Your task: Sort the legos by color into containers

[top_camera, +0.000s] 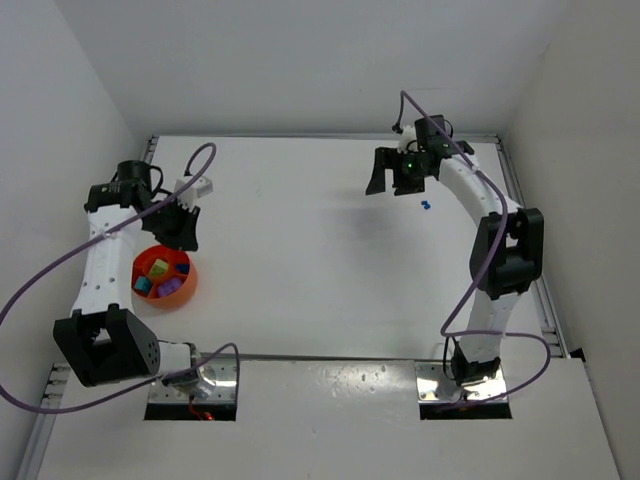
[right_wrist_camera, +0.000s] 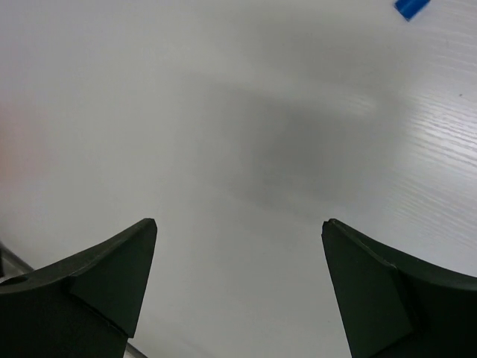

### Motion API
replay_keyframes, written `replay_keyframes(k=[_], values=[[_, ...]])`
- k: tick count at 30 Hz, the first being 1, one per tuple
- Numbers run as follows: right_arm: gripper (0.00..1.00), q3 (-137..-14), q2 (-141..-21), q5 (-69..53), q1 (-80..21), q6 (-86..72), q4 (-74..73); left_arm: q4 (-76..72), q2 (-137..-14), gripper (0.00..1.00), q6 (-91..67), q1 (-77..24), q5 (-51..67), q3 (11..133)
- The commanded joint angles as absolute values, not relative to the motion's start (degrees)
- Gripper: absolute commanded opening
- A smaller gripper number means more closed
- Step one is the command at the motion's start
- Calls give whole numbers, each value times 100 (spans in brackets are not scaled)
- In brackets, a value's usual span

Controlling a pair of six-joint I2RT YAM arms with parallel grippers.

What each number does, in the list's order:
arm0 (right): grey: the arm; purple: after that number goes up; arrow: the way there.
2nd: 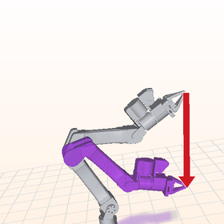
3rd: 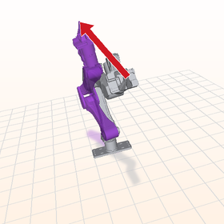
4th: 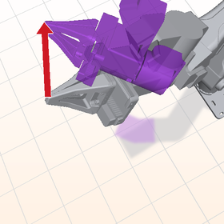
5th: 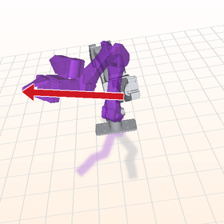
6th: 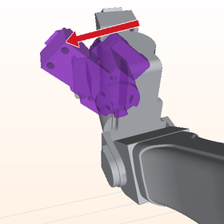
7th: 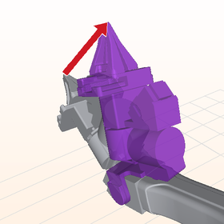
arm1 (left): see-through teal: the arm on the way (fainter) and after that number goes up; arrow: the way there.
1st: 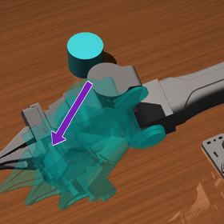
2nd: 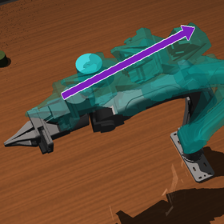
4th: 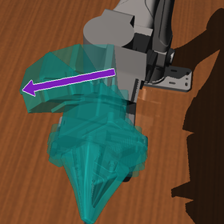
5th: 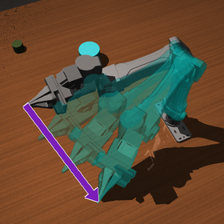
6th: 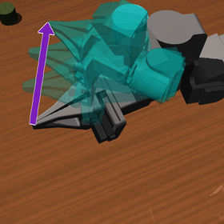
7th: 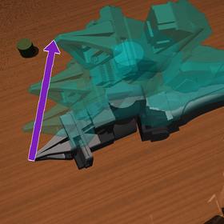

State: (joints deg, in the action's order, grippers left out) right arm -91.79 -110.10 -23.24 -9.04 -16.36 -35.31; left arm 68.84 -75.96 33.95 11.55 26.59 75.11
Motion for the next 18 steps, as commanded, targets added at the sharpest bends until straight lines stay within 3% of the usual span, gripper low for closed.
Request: replay_keyframes(k=[1, 18], values=[[92, -9483, -11100, -1898, -914, -826, -3902, 7400, -7462, 0, 4236, 1450, 2207, 7444], [92, -9431, -11048, -1960, -914, -879, -3735, 6355, -8437, 3, 4061, 1705, 1574, 7497]])
